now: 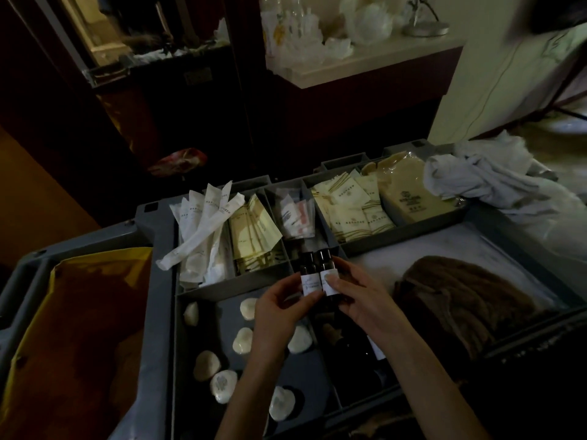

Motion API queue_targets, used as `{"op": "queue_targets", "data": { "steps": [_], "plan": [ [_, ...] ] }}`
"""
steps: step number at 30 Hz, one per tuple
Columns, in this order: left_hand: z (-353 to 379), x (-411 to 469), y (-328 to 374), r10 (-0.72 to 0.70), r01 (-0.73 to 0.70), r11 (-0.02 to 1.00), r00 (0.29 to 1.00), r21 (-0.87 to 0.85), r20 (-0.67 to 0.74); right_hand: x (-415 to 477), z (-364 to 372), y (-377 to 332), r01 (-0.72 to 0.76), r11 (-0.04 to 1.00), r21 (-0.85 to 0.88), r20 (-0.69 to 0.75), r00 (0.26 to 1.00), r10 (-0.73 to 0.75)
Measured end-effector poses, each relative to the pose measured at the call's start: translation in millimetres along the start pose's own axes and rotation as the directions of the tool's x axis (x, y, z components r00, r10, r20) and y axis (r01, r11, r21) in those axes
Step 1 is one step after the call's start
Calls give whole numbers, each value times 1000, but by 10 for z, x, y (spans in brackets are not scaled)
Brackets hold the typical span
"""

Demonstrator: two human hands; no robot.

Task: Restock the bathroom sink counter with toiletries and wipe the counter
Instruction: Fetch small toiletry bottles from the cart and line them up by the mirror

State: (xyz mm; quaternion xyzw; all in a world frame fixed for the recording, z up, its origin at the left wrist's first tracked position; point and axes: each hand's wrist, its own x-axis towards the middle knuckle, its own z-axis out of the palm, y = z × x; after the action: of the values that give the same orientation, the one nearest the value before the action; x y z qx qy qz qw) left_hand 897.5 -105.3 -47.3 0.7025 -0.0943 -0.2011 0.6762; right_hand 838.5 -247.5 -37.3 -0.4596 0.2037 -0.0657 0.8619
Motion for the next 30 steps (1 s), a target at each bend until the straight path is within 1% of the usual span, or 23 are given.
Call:
{"op": "queue_targets", "data": {
  "steps": [3, 5, 8, 10, 14, 16, 19, 22, 24, 25, 26, 28, 30],
  "plan": [
    [49, -80, 43, 16, -18, 999, 997, 29, 70, -123, -31, 17, -7, 998, 69, -57, 998, 11],
    [68, -137, 55, 6, -8, 1000, 992, 17, 123, -236, -44, 31, 4, 991, 130, -127, 992, 12],
    [85, -245, 90, 12, -16, 1000, 976, 16, 219, -485, -35, 33, 54, 978, 204, -238, 971, -4],
    [108, -345, 101, 12, -20, 1000, 956, 22, 292, -695, -15, 59, 100, 971, 219, -295, 955, -32],
    [165, -624, 96, -10, -9, 999, 909, 44, 417, -1099, -4, 172, 208, 958, 197, -493, 866, -87],
    [158, -799, 85, -12, -12, 999, 882, 48, 472, -1319, 33, 270, 237, 958, 159, -561, 820, -109],
    [148, -1090, 78, 1, -24, 999, 844, 36, 536, -1670, 80, 506, 257, 958, 125, -626, 769, -125],
    [175, -1382, -1, -43, 27, 999, 780, 35, 624, -2042, 151, 713, 282, 958, 48, -696, 697, -170],
    [233, -1621, -60, -83, 56, 997, 710, 61, 699, -2355, 172, 834, 299, 954, 0, -756, 624, -195],
    [259, -1728, -75, -101, 74, 995, 681, 69, 725, -2513, 195, 869, 305, 952, -19, -764, 610, -211],
    [281, -1790, -85, -108, 84, 994, 665, 70, 739, -2630, 212, 894, 312, 950, -31, -754, 616, -227],
    [361, -2038, -73, -133, 98, 991, 582, 94, 802, -2999, 240, 1001, 344, 937, -56, -773, 579, -259],
    [445, -2273, -79, -151, 100, 988, 506, 116, 849, -3342, 290, 1083, 388, 919, -65, -812, 515, -275]
  ]
}}
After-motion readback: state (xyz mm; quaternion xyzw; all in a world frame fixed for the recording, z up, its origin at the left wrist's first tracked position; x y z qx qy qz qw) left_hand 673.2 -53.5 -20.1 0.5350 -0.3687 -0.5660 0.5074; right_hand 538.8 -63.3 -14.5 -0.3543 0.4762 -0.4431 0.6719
